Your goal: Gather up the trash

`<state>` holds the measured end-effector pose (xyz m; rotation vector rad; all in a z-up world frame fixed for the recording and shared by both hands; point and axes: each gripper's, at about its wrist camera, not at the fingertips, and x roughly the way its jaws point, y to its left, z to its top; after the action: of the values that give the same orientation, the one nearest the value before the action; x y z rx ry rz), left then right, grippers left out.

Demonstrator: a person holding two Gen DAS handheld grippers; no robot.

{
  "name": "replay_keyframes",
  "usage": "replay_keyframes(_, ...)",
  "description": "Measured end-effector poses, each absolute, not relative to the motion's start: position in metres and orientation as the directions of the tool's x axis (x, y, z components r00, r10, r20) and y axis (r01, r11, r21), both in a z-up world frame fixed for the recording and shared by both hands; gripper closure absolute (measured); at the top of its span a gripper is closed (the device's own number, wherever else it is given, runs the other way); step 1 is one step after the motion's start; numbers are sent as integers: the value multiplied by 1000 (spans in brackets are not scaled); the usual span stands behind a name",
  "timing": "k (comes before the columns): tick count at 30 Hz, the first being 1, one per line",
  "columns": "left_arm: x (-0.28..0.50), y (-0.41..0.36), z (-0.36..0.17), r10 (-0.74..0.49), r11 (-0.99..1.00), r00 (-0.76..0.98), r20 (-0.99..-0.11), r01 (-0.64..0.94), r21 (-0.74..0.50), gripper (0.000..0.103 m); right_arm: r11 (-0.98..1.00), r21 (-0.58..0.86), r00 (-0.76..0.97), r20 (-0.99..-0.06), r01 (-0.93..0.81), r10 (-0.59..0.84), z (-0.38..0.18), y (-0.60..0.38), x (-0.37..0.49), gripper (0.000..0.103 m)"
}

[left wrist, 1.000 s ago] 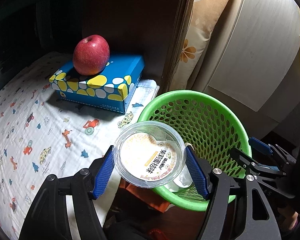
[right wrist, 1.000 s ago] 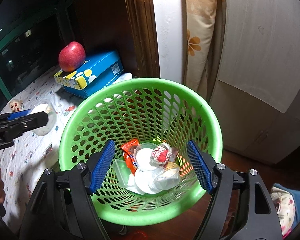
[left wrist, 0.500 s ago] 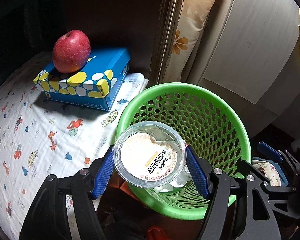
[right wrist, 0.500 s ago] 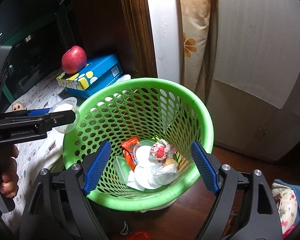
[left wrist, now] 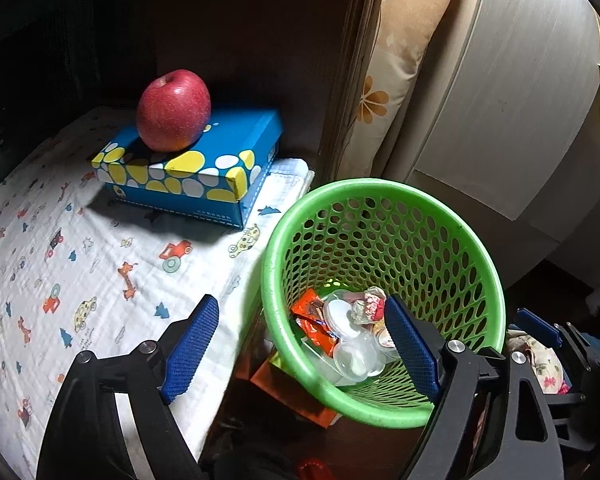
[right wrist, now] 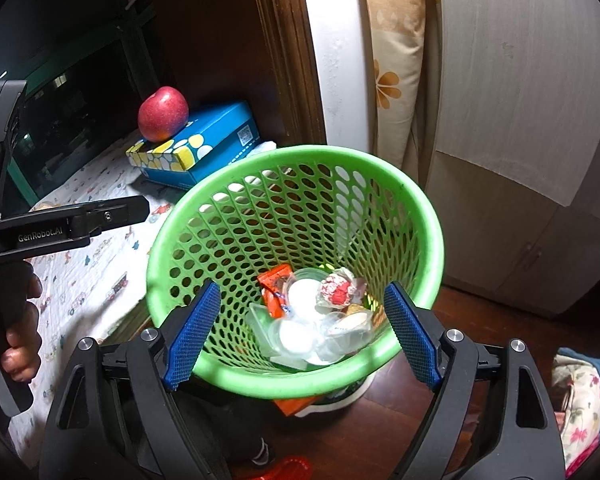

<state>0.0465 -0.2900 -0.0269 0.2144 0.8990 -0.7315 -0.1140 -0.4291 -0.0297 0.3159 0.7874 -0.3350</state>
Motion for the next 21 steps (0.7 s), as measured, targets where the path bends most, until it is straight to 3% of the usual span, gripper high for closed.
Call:
replay_keyframes(9, 54, -229, -11, -431, 820, 504, -749, 564, -93, 9, 914, 169, 678, -721, 369, -140, -20, -402, -104, 16)
replay_keyframes(21, 54, -151, 3, -336, 901, 620, -709, 430, -50, 8, 942, 137, 691, -713, 308, -122, -2, -357, -78, 10)
